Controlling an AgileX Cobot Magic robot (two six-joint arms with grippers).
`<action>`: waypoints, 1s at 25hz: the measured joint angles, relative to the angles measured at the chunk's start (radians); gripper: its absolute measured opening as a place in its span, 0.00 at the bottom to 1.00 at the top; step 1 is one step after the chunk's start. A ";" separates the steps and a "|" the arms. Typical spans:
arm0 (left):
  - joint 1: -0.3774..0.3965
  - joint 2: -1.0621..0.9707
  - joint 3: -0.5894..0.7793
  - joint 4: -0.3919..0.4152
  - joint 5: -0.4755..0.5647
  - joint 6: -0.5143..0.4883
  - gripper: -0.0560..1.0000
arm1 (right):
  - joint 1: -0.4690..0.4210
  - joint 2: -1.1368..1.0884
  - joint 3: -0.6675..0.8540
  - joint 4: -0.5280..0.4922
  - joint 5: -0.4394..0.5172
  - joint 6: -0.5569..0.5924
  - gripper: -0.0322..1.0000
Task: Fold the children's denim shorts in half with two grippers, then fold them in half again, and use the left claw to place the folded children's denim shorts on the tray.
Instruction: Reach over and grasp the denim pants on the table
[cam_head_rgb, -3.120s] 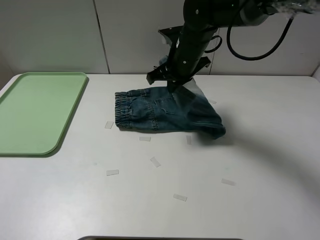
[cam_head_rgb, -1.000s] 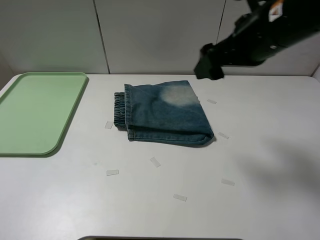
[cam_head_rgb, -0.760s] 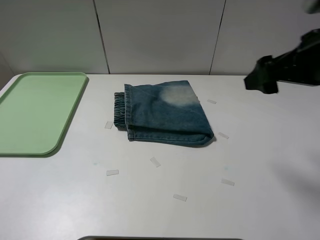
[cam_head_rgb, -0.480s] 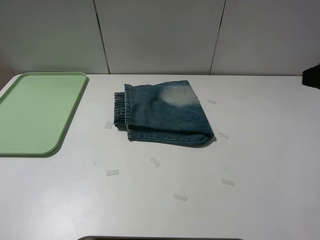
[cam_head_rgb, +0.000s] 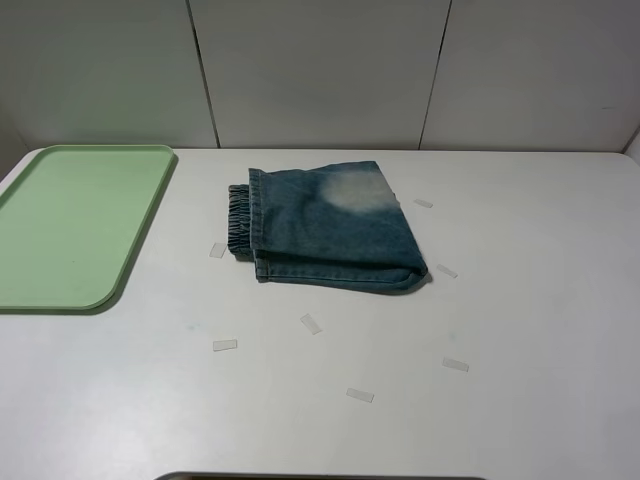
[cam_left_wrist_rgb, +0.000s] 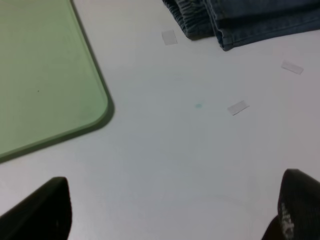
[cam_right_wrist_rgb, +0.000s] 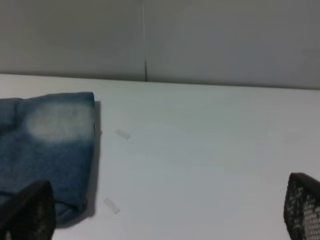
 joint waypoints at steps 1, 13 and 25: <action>0.000 0.000 0.000 0.000 0.000 0.000 0.83 | 0.000 -0.027 0.000 -0.008 0.013 0.000 0.70; 0.000 0.000 0.000 0.000 0.000 0.000 0.83 | 0.000 -0.268 0.000 -0.099 0.148 0.000 0.70; 0.000 0.000 0.000 0.000 0.000 0.000 0.83 | 0.000 -0.379 0.147 -0.031 0.264 0.010 0.70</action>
